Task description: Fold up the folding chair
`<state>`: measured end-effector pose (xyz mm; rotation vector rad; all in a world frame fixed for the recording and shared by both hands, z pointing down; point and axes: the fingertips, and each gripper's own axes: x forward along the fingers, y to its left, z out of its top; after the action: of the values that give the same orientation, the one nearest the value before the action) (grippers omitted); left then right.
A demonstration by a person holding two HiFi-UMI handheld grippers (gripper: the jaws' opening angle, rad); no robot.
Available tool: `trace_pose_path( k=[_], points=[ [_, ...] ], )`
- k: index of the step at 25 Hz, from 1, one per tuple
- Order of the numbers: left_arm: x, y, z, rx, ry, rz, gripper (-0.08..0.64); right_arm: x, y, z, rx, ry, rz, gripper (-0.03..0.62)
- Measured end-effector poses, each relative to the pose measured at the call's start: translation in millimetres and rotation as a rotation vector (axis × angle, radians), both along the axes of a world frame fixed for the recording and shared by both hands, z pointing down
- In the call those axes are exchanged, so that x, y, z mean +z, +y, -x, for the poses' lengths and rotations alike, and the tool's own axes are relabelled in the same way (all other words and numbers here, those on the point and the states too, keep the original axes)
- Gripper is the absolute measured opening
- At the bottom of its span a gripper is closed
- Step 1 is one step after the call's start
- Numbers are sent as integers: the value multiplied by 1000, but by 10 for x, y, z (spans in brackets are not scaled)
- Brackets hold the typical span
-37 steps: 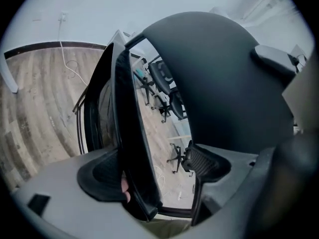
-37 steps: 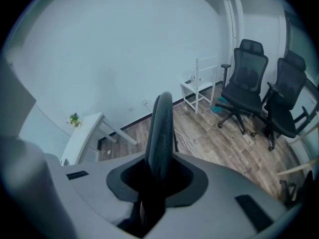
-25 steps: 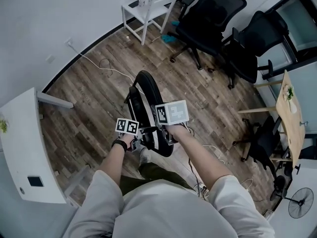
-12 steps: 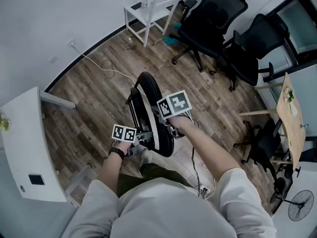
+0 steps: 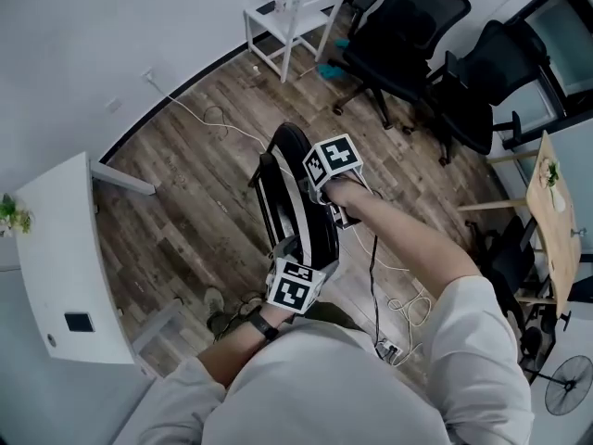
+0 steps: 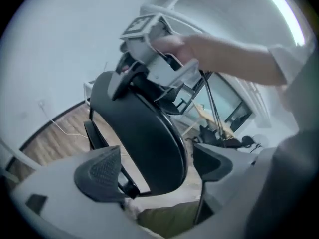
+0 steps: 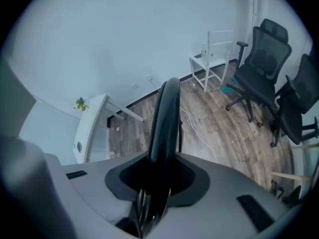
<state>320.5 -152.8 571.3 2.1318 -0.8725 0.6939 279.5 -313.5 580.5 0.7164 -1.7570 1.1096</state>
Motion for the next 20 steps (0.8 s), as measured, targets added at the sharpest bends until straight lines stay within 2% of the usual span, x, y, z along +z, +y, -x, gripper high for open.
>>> trace_pose_path(
  k=[3,6,9,13,20],
  points=[
    [114,-72,-234,21,-200,-70,448,-16,34,88,1,11,-2,107],
    [261,-247,-291,-28,-313,-108,446,-36,48,188,26,22,-24,103],
    [298,-310,-224,-73,-330,-140,442,-46,61,248,41,38,-55,92],
    [277,-276,-76,-68,-344,-118,406,-62,80,372,65,43,-67,87],
    [229,-107,521,-113,-326,-84,356,-105,259,946,50,75,-89,91]
  ],
)
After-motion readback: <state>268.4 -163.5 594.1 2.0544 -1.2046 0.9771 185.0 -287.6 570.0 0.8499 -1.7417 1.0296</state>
